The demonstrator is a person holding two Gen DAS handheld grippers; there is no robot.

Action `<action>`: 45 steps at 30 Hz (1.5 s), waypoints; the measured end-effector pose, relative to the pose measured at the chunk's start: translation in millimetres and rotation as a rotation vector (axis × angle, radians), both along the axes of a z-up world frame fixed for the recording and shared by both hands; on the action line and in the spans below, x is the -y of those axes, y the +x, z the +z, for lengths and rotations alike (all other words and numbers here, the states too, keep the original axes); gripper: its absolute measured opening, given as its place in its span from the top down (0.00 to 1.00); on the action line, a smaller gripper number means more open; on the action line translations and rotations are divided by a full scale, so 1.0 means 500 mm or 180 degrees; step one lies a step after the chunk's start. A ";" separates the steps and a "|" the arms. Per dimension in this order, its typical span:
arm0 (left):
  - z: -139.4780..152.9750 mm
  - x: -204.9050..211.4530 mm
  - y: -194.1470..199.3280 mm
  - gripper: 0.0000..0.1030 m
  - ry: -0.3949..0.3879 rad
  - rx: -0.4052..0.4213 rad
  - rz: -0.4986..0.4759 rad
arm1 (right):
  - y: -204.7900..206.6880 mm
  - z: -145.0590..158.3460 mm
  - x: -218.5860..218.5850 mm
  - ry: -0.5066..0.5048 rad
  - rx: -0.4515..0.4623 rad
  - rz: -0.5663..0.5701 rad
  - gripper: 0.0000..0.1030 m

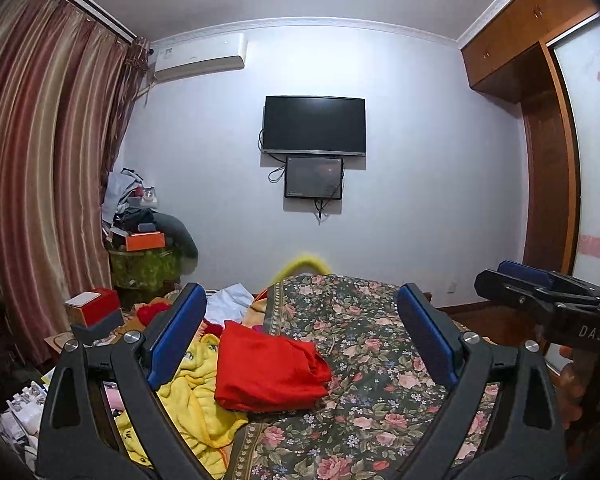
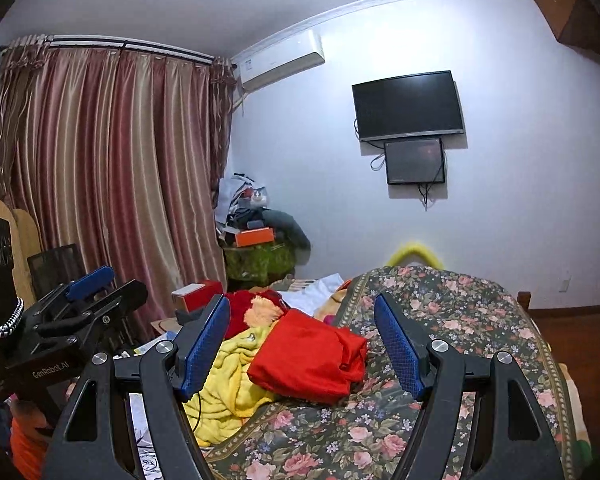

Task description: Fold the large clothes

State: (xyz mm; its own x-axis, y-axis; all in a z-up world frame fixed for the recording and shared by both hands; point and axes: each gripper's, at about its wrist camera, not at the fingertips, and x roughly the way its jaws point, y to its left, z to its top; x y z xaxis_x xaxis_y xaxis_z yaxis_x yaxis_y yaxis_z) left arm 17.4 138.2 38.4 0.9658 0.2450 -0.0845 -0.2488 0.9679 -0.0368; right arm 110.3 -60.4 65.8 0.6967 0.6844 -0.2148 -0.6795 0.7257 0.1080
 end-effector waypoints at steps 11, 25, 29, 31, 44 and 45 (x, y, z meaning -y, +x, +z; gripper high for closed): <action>-0.002 0.015 -0.005 0.05 0.0040 0.0001 0.0006 | -0.018 -0.001 0.000 -0.0018 -0.0001 0.0011 0.30; -0.013 0.007 0.012 0.01 -0.0029 -0.0080 0.0051 | -0.003 -0.003 0.002 -0.0007 -0.0022 -0.0007 0.29; -0.017 0.011 0.016 0.00 -0.0028 -0.0090 0.0028 | -0.002 -0.004 0.004 -0.0004 -0.0035 -0.0022 0.29; -0.018 0.014 0.018 0.00 -0.0015 -0.0093 0.0040 | 0.000 -0.004 0.005 -0.0006 -0.0048 -0.0027 0.29; -0.022 0.017 0.021 0.00 -0.0007 -0.0096 0.0045 | -0.001 -0.004 0.010 0.0006 -0.0046 -0.0106 0.12; -0.022 0.016 0.021 0.00 -0.0010 -0.0095 0.0045 | -0.001 -0.004 0.010 0.0000 -0.0036 -0.0118 0.12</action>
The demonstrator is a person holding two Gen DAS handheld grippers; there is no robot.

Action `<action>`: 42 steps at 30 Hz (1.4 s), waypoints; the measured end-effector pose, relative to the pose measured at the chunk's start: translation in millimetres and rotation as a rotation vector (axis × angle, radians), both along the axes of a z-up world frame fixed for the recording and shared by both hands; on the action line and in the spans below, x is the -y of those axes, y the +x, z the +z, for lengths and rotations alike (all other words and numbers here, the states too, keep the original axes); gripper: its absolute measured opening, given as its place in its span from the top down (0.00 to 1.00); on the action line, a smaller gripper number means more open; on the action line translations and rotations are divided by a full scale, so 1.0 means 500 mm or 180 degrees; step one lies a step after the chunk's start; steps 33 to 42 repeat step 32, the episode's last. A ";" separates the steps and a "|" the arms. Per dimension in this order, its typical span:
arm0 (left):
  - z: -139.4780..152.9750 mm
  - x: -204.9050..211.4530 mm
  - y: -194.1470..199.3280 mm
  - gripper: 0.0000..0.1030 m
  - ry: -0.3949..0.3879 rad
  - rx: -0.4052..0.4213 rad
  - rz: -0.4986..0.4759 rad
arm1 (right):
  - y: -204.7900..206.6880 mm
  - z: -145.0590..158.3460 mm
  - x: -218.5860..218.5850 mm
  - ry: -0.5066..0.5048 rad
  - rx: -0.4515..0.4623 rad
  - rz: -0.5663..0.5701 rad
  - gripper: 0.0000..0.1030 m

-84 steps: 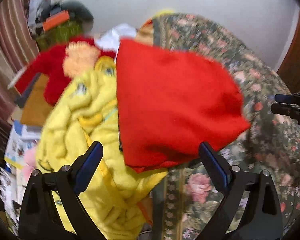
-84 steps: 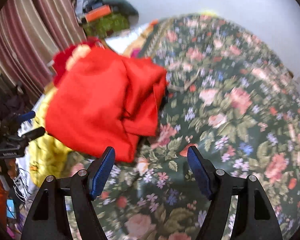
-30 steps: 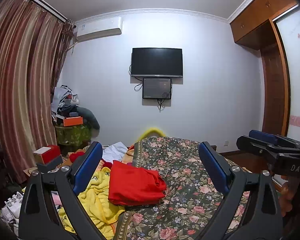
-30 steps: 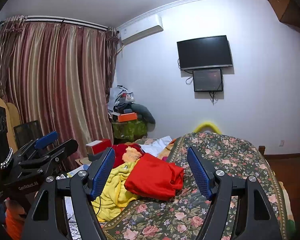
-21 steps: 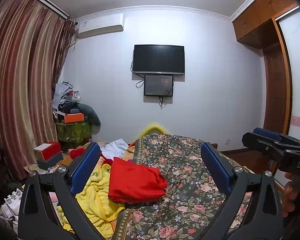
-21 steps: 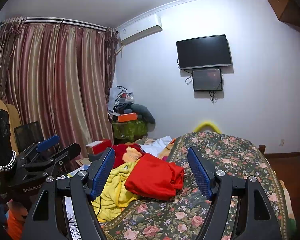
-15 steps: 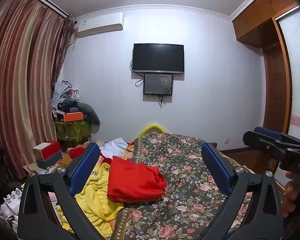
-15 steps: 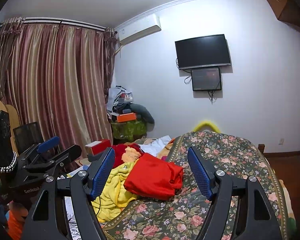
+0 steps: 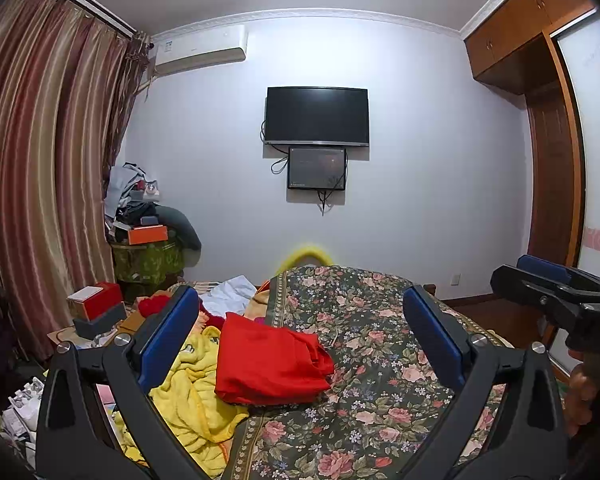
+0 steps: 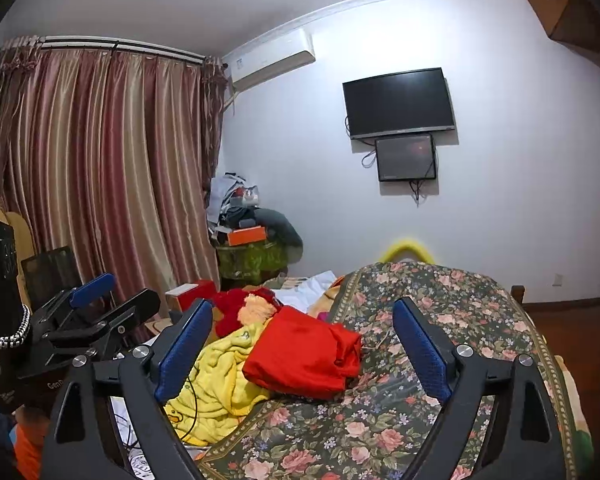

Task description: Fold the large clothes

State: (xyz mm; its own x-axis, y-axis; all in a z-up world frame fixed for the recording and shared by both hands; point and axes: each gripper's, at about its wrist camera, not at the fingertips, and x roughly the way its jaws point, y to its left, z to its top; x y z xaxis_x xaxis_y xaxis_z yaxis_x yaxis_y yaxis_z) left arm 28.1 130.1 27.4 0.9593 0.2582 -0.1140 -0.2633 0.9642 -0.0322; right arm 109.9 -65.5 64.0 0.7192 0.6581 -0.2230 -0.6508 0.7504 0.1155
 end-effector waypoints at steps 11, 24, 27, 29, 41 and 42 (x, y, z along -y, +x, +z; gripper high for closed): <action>-0.003 -0.008 0.006 0.00 -0.0099 -0.0007 -0.0058 | 0.001 -0.005 0.004 -0.0027 -0.0019 -0.0115 0.00; -0.010 -0.008 0.017 0.00 -0.0136 -0.0084 -0.0183 | 0.012 -0.017 0.001 -0.0047 -0.0061 -0.0224 0.00; -0.012 -0.008 0.018 0.00 -0.0129 -0.0098 -0.0196 | 0.016 -0.022 0.000 -0.0057 -0.0082 -0.0241 0.00; -0.015 -0.007 0.020 0.00 -0.0132 -0.0109 -0.0200 | 0.019 -0.025 -0.001 -0.0060 -0.0098 -0.0242 0.00; -0.019 -0.011 0.024 0.00 -0.0152 -0.0139 -0.0205 | 0.023 -0.029 -0.005 -0.0074 -0.0118 -0.0249 0.00; -0.019 -0.011 0.024 0.00 -0.0152 -0.0139 -0.0205 | 0.023 -0.029 -0.005 -0.0074 -0.0118 -0.0249 0.00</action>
